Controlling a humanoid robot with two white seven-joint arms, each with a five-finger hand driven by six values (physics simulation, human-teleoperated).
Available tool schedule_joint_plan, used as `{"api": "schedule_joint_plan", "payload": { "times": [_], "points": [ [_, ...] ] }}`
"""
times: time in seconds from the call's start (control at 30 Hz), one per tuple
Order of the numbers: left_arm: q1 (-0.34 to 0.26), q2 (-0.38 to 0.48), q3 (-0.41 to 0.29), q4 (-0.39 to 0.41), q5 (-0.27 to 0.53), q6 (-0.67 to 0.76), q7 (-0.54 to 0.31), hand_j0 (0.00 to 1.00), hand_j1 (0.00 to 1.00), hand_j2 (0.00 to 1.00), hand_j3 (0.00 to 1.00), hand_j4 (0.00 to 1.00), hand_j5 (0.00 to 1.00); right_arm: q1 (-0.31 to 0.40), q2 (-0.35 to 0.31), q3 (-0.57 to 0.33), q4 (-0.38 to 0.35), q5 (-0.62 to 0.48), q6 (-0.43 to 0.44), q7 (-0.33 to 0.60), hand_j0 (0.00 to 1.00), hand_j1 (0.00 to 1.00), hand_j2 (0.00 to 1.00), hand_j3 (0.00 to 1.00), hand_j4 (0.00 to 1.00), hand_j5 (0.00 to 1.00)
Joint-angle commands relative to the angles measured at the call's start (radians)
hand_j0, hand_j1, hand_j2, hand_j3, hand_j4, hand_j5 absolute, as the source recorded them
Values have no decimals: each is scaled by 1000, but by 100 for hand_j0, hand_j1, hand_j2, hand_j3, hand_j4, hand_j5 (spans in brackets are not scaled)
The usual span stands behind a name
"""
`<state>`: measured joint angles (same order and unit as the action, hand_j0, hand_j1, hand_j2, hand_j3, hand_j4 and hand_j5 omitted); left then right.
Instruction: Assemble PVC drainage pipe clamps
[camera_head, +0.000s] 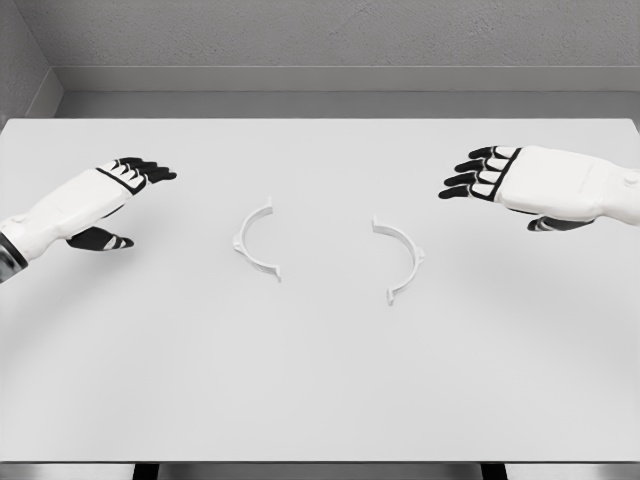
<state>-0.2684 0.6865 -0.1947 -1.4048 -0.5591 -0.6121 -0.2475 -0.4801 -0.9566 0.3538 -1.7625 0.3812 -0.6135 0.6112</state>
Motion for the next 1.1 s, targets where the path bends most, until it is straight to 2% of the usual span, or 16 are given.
{"api": "schedule_joint_plan", "payload": {
  "times": [0.0,0.13,0.17,0.23,0.37,0.4,0.5,0.53,0.57,0.6,0.63,0.73,0.77,0.87,0.97,1.07],
  "points": [
    [0,1,0,3,4,1,1,100,100,100,100,100,100,0,-1,-1,-3,-5,3,0,100,100,100,100,100,100],
    [-9,-45,-3,-5,-22,1,1,100,100,100,100,100,100,6,24,2,9,-19,3,0,100,100,100,100,100,100],
    [-15,-77,-6,-16,-44,1,1,100,100,100,100,100,100,14,24,4,9,-50,3,0,100,100,100,100,100,100],
    [-55,-166,-2,-14,-146,1,1,100,100,100,100,100,100,14,22,11,35,-182,3,0,100,100,100,100,100,100],
    [-61,-255,-11,-16,-249,1,1,100,100,100,100,100,100,5,33,103,35,-162,24,0,100,100,100,100,100,100],
    [-74,-274,-8,-14,-269,1,1,100,100,100,100,100,100,3,35,109,34,-160,66,0,100,100,100,100,100,100],
    [-120,-304,-15,-7,-301,32,1,100,100,100,100,100,100,15,47,114,40,-159,61,0,100,100,100,100,100,100],
    [-141,-323,-15,6,-349,58,1,100,100,100,100,100,100,23,42,192,41,-154,78,-201,100,100,100,100,100,100],
    [-155,-335,-17,20,-363,63,1,100,100,100,100,100,100,23,42,244,40,-133,129,-341,100,100,100,100,100,100],
    [-176,-340,-43,39,-364,61,1,100,100,100,100,100,100,25,45,261,15,-88,210,-456,100,100,100,100,100,100],
    [-207,-351,-75,66,-366,63,1,100,100,100,100,100,100,26,45,290,2,-74,287,-493,100,100,100,100,100,100],
    [-247,-354,-106,115,-415,64,-1,100,100,100,100,100,100,23,50,304,0,-74,503,-527,100,100,100,100,100,100],
    [-250,-354,-106,128,-417,64,-9,100,100,100,100,100,100,25,52,304,0,-74,529,-527,100,100,100,100,100,100],
    [-264,-351,-133,178,-418,63,-52,100,100,100,100,100,100,28,62,309,8,-68,552,-527,100,100,100,100,100,100],
    [-264,-344,-138,178,-415,61,-56,100,100,100,100,100,100,28,65,392,11,-39,552,-527,100,100,100,100,100,100],
    [-264,-344,-143,176,-415,57,-56,100,100,100,100,100,100,40,59,430,2,19,535,-527,100,100,100,100,100,100]
  ]
}}
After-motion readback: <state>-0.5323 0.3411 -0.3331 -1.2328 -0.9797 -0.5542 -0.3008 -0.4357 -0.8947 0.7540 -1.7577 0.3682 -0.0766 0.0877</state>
